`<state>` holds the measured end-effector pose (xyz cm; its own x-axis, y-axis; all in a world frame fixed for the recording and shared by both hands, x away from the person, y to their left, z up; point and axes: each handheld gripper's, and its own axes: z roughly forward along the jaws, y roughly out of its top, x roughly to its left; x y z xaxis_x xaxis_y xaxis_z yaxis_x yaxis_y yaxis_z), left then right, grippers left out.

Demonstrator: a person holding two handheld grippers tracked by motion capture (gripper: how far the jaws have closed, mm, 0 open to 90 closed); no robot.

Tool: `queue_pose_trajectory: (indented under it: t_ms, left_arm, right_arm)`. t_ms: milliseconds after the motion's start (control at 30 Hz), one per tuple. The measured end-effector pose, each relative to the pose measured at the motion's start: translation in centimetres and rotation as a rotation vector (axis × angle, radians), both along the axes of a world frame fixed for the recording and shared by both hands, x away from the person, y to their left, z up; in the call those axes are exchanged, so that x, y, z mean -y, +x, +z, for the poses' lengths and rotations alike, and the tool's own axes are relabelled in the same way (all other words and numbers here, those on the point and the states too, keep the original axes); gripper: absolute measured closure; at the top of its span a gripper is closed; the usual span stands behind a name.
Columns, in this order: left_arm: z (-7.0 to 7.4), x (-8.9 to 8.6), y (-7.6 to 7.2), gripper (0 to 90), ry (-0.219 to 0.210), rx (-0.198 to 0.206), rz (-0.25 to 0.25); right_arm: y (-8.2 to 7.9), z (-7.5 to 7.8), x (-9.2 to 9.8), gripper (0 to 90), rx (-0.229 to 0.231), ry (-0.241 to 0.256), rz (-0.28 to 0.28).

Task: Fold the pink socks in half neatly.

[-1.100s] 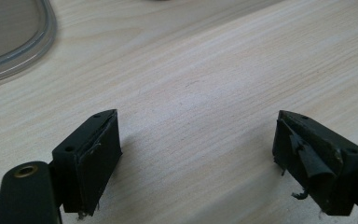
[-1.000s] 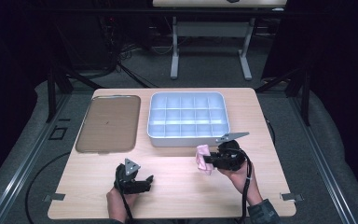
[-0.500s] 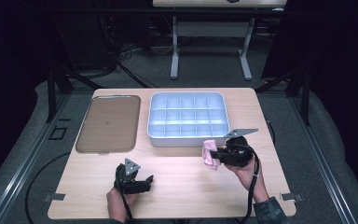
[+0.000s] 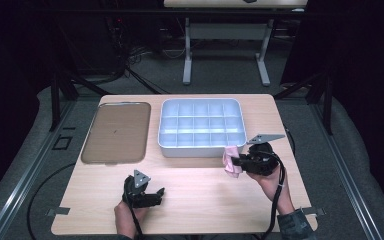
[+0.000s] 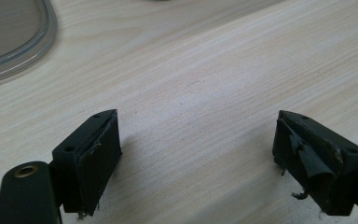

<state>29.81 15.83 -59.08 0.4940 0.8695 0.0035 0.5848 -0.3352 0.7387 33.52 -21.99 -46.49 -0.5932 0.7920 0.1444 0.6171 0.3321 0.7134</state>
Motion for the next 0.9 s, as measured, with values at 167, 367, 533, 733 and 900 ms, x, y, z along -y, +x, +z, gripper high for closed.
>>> queue_pose_trajectory:
  t_ms: [167, 367, 533, 733, 900]
  left_arm:
    - [0.0, 0.0, 0.0, 15.0, 0.001, 0.001, 0.0]
    - [0.0, 0.0, 0.0, 15.0, 0.002, 0.001, 0.0]
    - [0.0, 0.0, 0.0, 15.0, 0.001, 0.001, 0.0]
    - [0.0, 0.0, 0.0, 15.0, 0.001, 0.001, 0.0]
    - [0.0, 0.0, 0.0, 15.0, 0.002, 0.001, 0.0]
  right_arm:
    - [0.1, 0.6, 0.6, 76.1, 0.026, -0.002, -0.01]
    - [0.2, 1.3, 1.0, 76.1, 0.039, -0.004, -0.022]
    - [0.5, 2.0, 1.4, 76.1, 0.057, -0.009, -0.032]
    - [0.9, 3.1, 1.4, 76.0, 0.08, -0.017, -0.038]
    - [1.4, 4.0, 1.5, 76.0, 0.098, -0.033, -0.035]
